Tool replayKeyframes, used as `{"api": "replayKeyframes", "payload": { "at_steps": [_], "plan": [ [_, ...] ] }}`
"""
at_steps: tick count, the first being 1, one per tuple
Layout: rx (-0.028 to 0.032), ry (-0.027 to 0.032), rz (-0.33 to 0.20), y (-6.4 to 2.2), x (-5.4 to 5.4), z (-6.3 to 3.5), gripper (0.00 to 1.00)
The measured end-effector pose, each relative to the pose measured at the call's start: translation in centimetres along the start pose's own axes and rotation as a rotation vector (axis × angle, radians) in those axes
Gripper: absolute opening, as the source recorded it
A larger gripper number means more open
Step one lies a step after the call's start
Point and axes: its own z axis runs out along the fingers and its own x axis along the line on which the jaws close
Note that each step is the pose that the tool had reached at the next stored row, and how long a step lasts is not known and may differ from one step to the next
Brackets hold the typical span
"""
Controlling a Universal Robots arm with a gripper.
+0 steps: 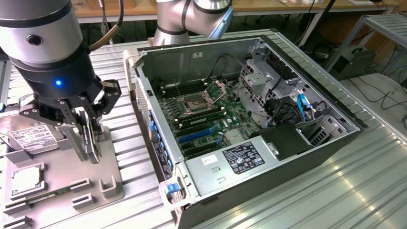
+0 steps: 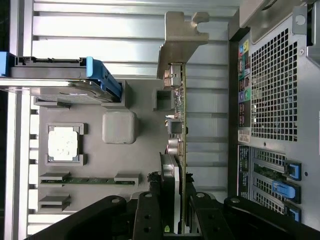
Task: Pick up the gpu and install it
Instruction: 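Pick up the gpu and move the gpu toward the slot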
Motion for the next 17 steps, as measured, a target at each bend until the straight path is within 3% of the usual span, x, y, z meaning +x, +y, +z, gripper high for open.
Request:
{"api": "replayKeyframes", "payload": {
  "at_steps": [17],
  "plan": [
    [-0.0038, 0.0, 0.0, 0.27, -0.1, -3.31, 0.28]
  ]
}}
